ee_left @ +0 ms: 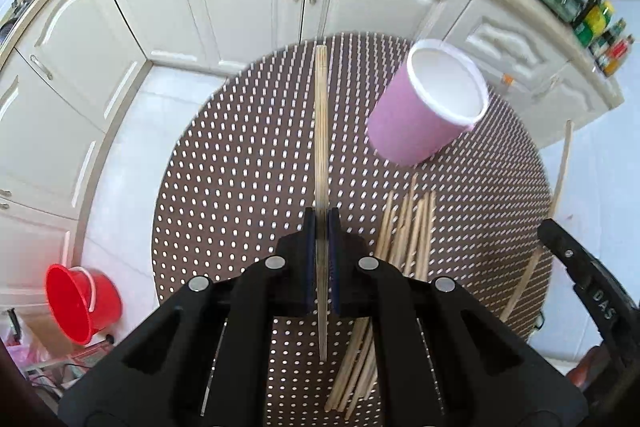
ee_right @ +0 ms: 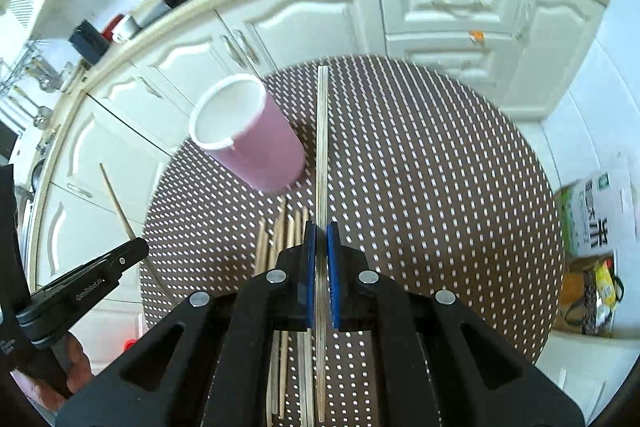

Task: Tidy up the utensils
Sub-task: 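Close the left tool on one chopstick while the right tool grasps another chopstick, then lift both held chopsticks upright and carry them over the pink cup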

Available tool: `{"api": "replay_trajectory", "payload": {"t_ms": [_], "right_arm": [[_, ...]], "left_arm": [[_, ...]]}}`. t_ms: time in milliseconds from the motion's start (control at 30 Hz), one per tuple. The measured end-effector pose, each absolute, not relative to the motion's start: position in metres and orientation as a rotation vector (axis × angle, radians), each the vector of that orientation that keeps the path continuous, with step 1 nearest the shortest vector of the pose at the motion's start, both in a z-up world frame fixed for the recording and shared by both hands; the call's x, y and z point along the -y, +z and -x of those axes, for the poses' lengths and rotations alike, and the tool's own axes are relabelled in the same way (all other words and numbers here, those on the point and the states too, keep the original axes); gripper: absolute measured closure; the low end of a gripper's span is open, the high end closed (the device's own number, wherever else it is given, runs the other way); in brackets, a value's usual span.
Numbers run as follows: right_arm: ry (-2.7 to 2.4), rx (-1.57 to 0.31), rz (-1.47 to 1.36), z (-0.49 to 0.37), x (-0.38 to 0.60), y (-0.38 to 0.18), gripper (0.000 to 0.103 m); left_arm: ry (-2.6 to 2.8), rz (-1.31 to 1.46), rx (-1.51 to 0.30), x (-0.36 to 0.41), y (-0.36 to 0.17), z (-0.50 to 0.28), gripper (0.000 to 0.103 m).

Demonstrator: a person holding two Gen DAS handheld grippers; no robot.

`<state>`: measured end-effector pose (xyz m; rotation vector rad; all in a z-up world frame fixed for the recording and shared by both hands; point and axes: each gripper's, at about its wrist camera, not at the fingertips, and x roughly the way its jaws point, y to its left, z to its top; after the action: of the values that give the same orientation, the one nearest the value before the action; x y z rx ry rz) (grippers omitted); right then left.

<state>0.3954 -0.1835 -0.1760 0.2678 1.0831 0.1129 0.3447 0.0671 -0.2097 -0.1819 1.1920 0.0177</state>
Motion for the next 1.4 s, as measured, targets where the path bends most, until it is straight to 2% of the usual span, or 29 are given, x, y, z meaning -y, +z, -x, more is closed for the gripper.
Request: {"api": "replay_trajectory", "payload": {"t_ms": [500,1033,1267,1400], "right_arm": [[0.142,-0.842,-0.259,-0.419,0.171,-0.120,0.098],[0.160,-0.607,-0.297,-0.453,0.175,-0.059,0.098],[0.155,-0.524,-0.322,-0.470,0.173,-0.045,0.098],[0.145,-0.478,-0.336,-0.477,0.172,-0.049,0.098]], "left_arm": [[-0.044,0.141,-1.033,-0.053,-0.147,-0.347,0.096],[-0.173,0.148,-0.818,-0.042,-0.054,-0.373,0.097],[-0.200,0.131,-0.751,-0.036,-0.030,-0.381,0.097],[-0.211,0.116,-0.762,-0.029,-0.035,-0.387,0.097]]}}
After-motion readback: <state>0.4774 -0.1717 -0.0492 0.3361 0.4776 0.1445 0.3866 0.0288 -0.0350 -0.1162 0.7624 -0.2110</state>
